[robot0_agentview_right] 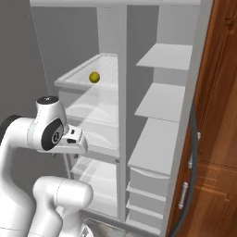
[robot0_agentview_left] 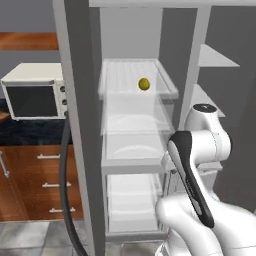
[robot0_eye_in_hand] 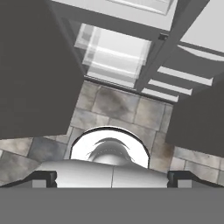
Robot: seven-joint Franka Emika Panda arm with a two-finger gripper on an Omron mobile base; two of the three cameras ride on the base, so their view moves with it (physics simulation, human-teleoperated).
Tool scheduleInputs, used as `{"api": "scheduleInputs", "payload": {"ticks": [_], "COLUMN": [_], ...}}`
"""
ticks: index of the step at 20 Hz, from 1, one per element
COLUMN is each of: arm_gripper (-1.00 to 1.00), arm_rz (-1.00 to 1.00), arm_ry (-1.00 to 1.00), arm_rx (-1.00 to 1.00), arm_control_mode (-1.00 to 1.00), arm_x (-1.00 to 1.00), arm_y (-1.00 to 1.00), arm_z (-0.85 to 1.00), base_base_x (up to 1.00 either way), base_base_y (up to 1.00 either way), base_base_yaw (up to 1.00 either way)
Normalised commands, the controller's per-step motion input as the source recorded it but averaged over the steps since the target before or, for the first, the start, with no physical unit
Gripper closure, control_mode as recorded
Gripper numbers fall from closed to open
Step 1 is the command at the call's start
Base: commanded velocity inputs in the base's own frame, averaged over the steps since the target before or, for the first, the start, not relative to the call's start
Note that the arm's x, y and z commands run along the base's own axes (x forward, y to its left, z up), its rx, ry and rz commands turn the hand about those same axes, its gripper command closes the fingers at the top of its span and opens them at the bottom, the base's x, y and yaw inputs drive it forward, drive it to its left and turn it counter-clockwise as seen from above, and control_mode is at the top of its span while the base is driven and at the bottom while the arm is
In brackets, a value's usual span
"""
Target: Retrieve a lemon from the fridge and place it on the cutting board with the fish.
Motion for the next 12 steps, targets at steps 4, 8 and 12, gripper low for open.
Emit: {"api": "scheduleInputs", "payload": {"ticks": [4, 8, 12], "arm_gripper": [-1.0, -1.0, -1.0], "arm_rz": [0.0, 0.0, 0.0], "arm_ry": [0.0, 0.0, 0.0], "arm_rx": [0.0, 0.0, 0.0], "arm_control_mode": [1.0, 1.0, 1.0], "arm_x": [0.0, 0.0, 0.0], "arm_y": [0.0, 0.0, 0.0], "arm_z": [0.0, 0.0, 0.0], "base_base_x": [0.57, 0.6, 0.51], "base_base_y": [0.1, 0.28, 0.25], "base_base_yaw": [0.03, 0.0, 0.0]}}
